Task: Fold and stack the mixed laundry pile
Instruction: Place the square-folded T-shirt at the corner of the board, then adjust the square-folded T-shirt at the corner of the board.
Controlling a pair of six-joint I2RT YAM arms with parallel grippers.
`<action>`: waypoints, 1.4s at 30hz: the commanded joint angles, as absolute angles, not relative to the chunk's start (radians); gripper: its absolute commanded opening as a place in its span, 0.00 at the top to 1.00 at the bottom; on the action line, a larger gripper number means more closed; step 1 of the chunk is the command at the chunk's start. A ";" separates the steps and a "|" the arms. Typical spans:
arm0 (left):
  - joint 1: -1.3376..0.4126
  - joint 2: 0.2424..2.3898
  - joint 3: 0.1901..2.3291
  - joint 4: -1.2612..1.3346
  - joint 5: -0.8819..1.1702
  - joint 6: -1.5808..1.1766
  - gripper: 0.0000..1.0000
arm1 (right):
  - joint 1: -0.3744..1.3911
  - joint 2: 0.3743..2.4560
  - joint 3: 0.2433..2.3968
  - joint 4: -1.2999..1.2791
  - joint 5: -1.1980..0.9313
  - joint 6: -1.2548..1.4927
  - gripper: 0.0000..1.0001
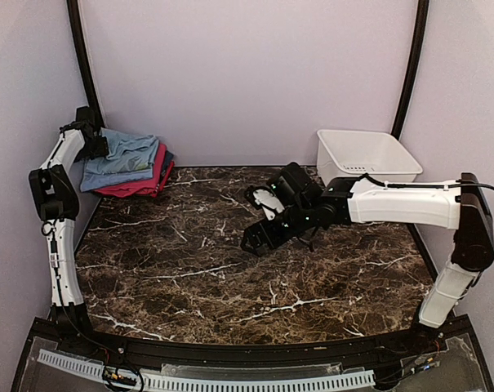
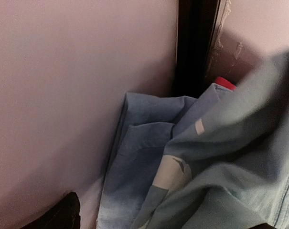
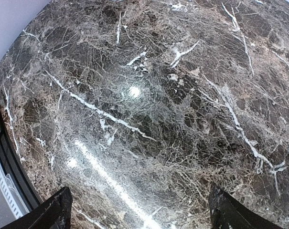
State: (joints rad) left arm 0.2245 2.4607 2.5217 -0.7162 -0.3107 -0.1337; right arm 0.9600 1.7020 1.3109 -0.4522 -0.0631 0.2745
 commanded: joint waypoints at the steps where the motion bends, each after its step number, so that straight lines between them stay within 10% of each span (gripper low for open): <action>1: 0.255 2.410 2.545 -0.820 -0.430 -0.230 0.07 | 0.953 1.708 1.339 -0.443 -0.089 0.284 0.05; 34: 0.333 2.104 2.367 -0.741 0.105 -0.526 0.01 | 0.954 1.689 1.308 -0.411 -0.126 0.283 0.06; 42: 0.314 1.875 1.919 -0.556 0.236 -0.598 0.38 | 0.954 1.694 1.306 -0.402 -0.132 0.284 0.06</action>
State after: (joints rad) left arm 0.3172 1.9606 2.0579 -0.6701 0.1646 -0.5529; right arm 0.9596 1.7020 1.3109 -0.4404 -0.1181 0.2749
